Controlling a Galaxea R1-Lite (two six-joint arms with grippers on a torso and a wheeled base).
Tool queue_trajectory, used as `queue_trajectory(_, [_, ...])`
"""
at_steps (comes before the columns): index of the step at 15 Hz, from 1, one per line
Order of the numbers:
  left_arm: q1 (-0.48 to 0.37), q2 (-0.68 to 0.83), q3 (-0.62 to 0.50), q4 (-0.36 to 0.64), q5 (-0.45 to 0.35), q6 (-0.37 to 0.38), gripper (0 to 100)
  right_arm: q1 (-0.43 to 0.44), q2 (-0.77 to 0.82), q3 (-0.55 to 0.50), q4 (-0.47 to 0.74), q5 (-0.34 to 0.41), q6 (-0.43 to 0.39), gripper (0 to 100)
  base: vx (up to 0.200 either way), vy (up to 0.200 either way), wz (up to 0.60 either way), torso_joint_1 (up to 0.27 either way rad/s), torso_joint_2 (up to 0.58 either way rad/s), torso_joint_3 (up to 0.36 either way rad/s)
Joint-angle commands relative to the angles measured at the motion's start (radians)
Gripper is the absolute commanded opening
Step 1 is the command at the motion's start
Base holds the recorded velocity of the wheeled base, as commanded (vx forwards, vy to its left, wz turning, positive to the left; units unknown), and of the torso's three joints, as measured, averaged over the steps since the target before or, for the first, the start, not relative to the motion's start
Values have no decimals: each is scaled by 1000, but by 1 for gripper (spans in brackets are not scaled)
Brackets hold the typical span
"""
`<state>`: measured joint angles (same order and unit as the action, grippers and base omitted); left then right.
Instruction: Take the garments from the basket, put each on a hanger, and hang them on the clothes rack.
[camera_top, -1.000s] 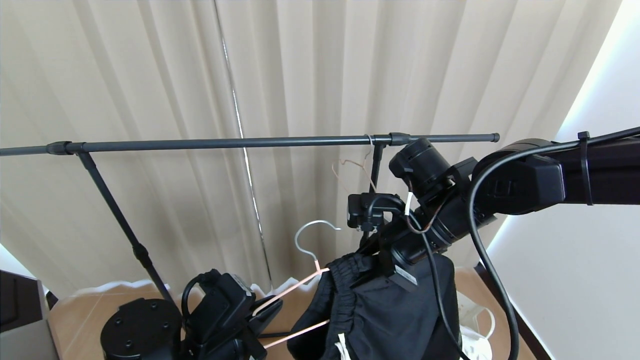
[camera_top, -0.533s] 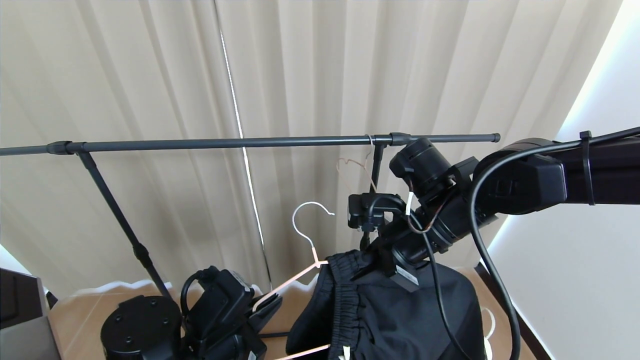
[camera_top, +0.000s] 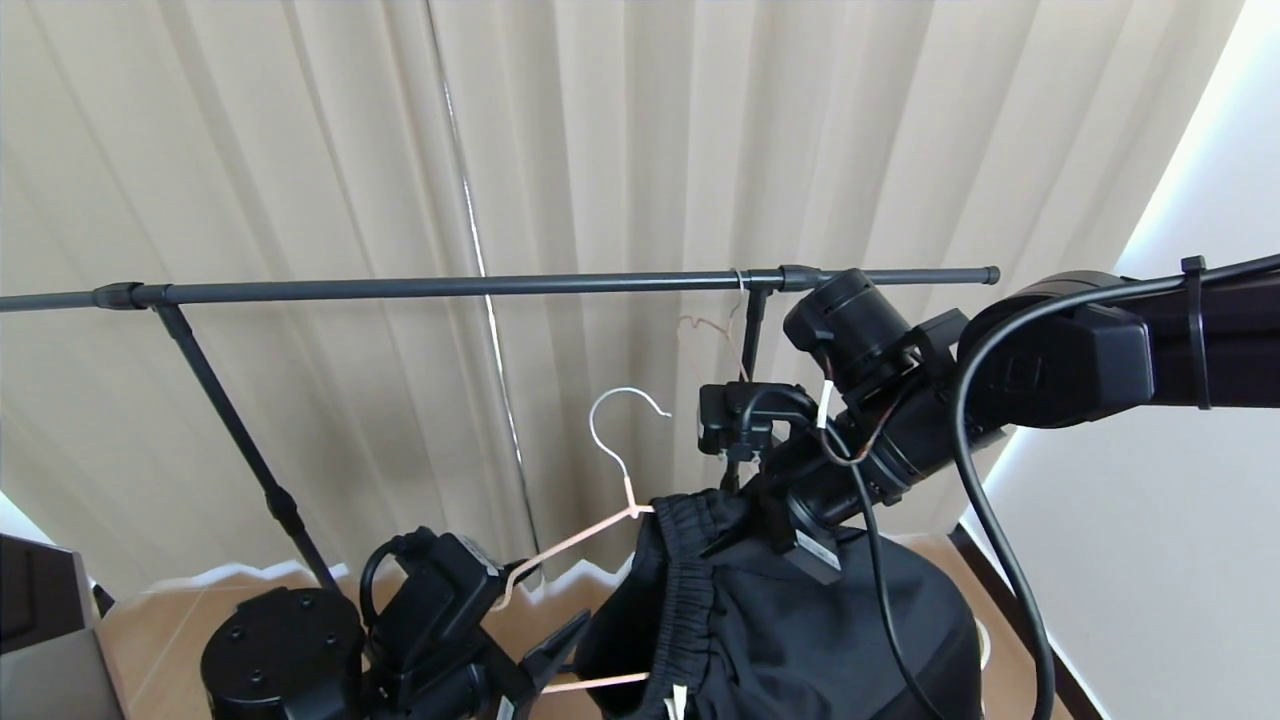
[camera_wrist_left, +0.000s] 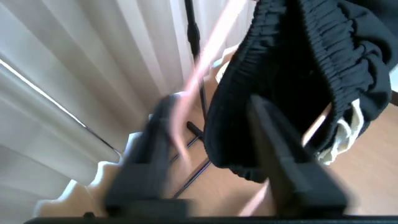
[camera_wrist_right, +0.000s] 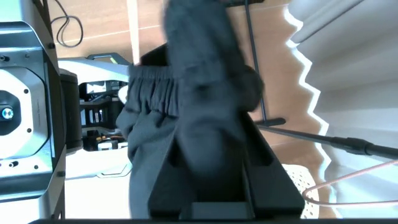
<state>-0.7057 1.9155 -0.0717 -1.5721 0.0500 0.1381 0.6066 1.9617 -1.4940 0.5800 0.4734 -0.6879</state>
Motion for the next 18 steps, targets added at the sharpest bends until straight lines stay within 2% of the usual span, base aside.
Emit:
queue_trajectory(1, [14, -1, -2, 1, -4, -12, 100, -1, -15, 12, 1, 1, -1, 0, 0, 0, 0, 0, 0, 0])
queue_trajectory(3, [51, -26, -22, 1, -24, -49, 100, -5, -37, 35, 0, 1, -1, 0, 0, 0, 0, 0, 0, 0])
queue_trajectory(5, [81, -36, -26, 1, -56, -52, 100, -10, -50, 55, 0, 7, -1, 0, 0, 0, 0, 0, 0, 0])
queue_trajectory(9, [115, -38, -51, 1, -70, -84, 100, -18, -56, 60, 0, 5, -4, 0, 0, 0, 0, 0, 0, 0])
queue_trajectory(10, [141, -49, -69, 1, -114, -121, 100, -24, -63, 57, -9, -4, -4, 0, 0, 0, 0, 0, 0, 0])
queue_trajectory(11, [170, -50, -79, 1, -151, -147, 100, -31, -75, 60, -37, -21, -4, 0, 0, 0, 0, 0, 0, 0])
queue_trajectory(13, [207, -67, -119, 1, -182, -204, 100, -31, -92, 67, -95, -124, -5, 0, 0, 0, 0, 0, 0, 0])
queue_trajectory(14, [216, -84, -143, 46, -183, -235, 100, -31, -96, 67, -121, -153, -5, 0, 0, 0, 0, 0, 0, 0])
queue_trajectory(18, [246, -130, -290, 443, -187, -368, 100, -30, -126, 101, -258, -254, -16, 0, 0, 0, 0, 0, 0, 0])
